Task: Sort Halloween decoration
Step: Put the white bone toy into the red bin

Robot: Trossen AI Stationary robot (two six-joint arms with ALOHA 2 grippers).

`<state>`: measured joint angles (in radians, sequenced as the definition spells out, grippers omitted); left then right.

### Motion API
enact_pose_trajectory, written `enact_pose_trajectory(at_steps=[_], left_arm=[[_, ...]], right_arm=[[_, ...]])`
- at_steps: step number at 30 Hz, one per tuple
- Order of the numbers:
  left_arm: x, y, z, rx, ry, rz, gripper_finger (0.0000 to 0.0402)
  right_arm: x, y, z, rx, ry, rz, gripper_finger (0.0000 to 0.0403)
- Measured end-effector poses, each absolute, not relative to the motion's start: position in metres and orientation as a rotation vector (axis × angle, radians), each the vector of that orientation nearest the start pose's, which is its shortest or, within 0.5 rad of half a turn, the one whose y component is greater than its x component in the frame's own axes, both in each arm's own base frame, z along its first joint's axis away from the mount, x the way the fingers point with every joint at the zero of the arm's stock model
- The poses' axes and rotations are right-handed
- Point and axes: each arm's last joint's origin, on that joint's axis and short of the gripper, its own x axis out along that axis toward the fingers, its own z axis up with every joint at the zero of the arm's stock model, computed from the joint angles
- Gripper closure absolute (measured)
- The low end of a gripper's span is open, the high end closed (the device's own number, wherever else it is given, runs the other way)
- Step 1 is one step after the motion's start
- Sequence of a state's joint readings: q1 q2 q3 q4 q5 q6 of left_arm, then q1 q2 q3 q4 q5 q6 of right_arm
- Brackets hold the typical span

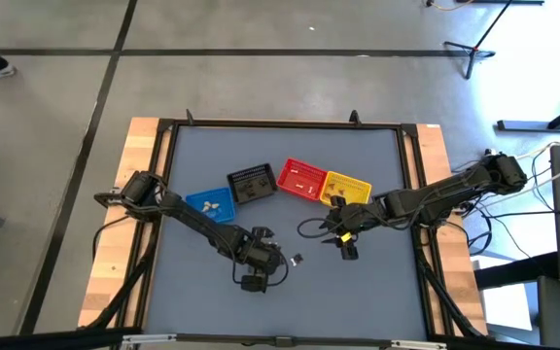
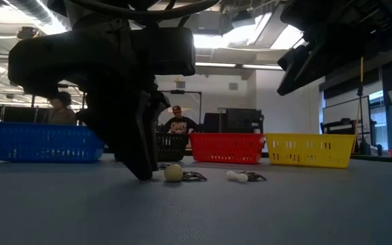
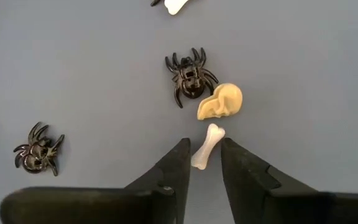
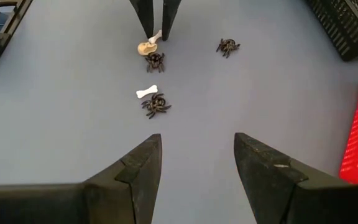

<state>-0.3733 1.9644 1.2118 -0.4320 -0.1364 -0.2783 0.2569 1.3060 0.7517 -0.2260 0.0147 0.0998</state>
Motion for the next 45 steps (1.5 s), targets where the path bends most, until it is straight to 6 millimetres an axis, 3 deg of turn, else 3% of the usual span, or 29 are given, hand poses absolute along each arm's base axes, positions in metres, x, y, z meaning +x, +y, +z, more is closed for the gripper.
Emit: enact_pose_trajectory(at_steps=[17, 45], left_arm=[[0.3526, -0.1341, 0.1348, 0.055, 1.161, -0.045, 0.0394], [0.3525, -0.1342, 0.1356, 0.043, 1.164, -0.061, 0.04]], right_arm=[[0.2511, 0.0657, 0.2123, -0.012, 0.785, 0.192, 0.0203], [0.2512, 0.0657, 0.2126, -0.012, 0.784, 0.191, 0.0203]])
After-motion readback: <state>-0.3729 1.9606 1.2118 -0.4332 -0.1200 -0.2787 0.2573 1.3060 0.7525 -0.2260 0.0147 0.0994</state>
